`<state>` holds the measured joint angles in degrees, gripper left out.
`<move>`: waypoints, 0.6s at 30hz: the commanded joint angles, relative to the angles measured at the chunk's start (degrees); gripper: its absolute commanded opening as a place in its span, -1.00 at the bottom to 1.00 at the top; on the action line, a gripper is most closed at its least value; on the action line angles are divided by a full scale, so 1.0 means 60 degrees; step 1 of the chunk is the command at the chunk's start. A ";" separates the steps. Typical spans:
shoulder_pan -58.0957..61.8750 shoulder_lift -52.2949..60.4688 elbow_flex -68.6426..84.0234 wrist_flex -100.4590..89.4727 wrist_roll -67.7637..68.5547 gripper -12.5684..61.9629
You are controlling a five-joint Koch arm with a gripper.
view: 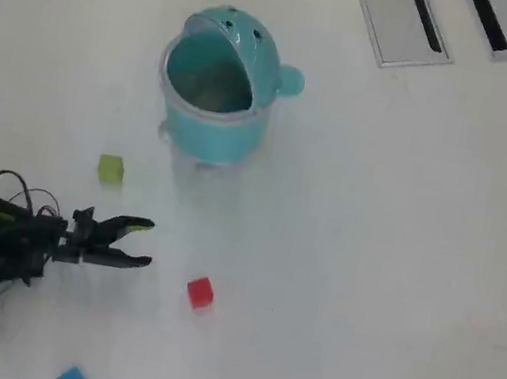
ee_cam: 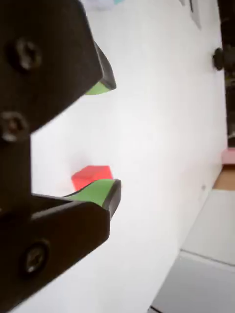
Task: Grasp RGB lego blocks and put them in the bin one by one.
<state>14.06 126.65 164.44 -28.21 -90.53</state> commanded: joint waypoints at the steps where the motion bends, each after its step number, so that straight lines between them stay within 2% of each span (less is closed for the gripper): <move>1: 0.0190 -0.0645 -0.1055 -0.0059 -0.0454 0.17; 9: 0.0483 -0.2021 -0.1948 -0.0176 -0.1348 0.17; 18: 0.0601 -0.4131 -0.3691 0.0146 -0.3501 0.18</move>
<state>17.40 103.80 149.06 -27.07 -105.73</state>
